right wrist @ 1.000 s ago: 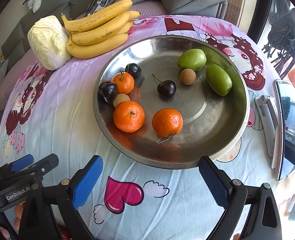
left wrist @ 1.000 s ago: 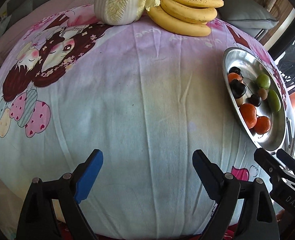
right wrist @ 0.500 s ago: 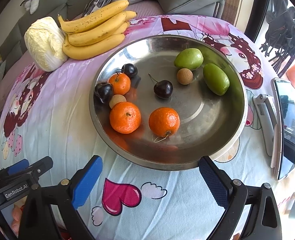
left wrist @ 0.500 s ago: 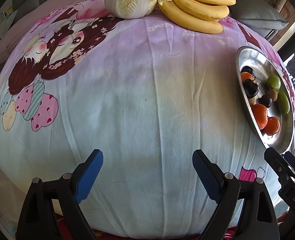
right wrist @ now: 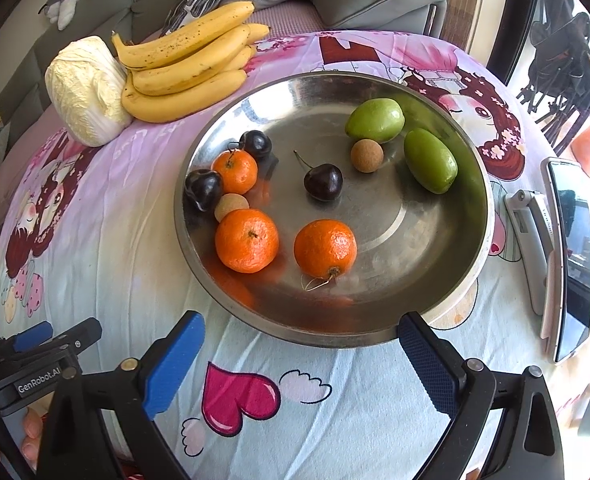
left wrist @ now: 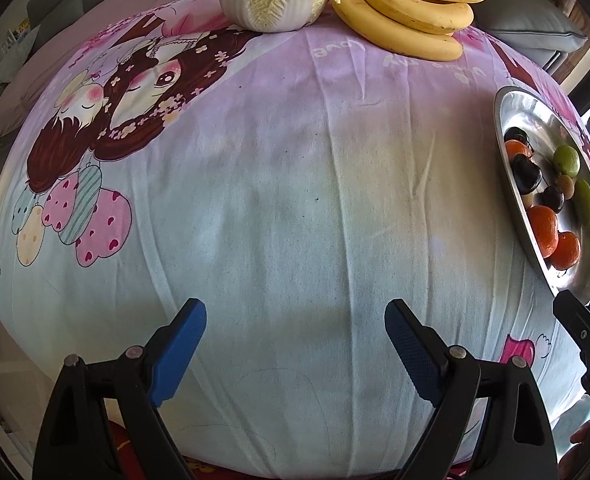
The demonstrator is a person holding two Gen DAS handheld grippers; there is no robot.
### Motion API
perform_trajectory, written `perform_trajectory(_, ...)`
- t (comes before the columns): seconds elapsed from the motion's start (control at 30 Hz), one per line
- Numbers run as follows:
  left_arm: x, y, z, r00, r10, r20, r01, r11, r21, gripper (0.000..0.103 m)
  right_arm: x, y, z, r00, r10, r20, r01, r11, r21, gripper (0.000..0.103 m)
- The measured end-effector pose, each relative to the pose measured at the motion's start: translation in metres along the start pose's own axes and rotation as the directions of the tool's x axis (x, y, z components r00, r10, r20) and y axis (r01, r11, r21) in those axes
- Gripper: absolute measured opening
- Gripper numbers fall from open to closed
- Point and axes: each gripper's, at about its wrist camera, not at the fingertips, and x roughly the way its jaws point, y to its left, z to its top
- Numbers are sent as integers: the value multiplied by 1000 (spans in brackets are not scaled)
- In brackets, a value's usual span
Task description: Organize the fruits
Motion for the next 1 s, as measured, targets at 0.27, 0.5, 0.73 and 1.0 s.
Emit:
perform_trajectory(0.27,-2,-3,-1,1000,-3,5,3,1000,8,91,0,0,0,1000,1,-1,-1,1000,-2,99)
perform_trajectory(0.5,-2,-3,-1,1000,0,4,0,1000,9,91,0,-1,0,1000,1,-1,-1,1000,-3,99)
perform_trajectory(0.73,-8,-5,-2,999,-3,40,2,1000,20,91,0,-1,0,1000,3,-1,-3,1000,-2,99)
perform_trajectory(1.0,-14,-4,-3,998,-4,61,3,1000,12,91,0,-2,0,1000,5,0,-5,1000,3,99)
